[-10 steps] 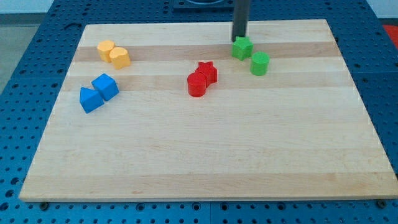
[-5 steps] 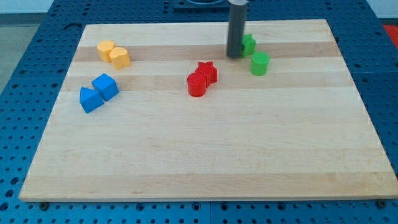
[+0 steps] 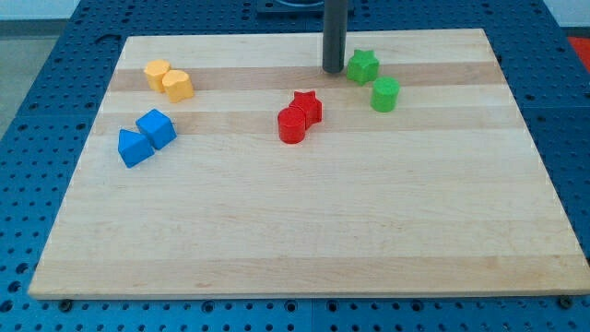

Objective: Move the green star above the green circle

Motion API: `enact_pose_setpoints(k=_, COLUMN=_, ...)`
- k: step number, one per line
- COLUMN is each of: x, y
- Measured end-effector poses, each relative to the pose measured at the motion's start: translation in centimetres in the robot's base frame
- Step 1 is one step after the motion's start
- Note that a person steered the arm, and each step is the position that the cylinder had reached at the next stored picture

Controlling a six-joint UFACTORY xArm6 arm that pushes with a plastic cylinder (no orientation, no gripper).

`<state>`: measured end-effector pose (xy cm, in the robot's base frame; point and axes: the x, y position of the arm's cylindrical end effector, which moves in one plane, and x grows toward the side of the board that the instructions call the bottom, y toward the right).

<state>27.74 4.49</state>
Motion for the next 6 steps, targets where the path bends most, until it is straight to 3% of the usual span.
enact_pose_setpoints(k=3, x=-2.8, y=1.3)
enact_pose_setpoints(k=6, x=-0.1, y=5.3)
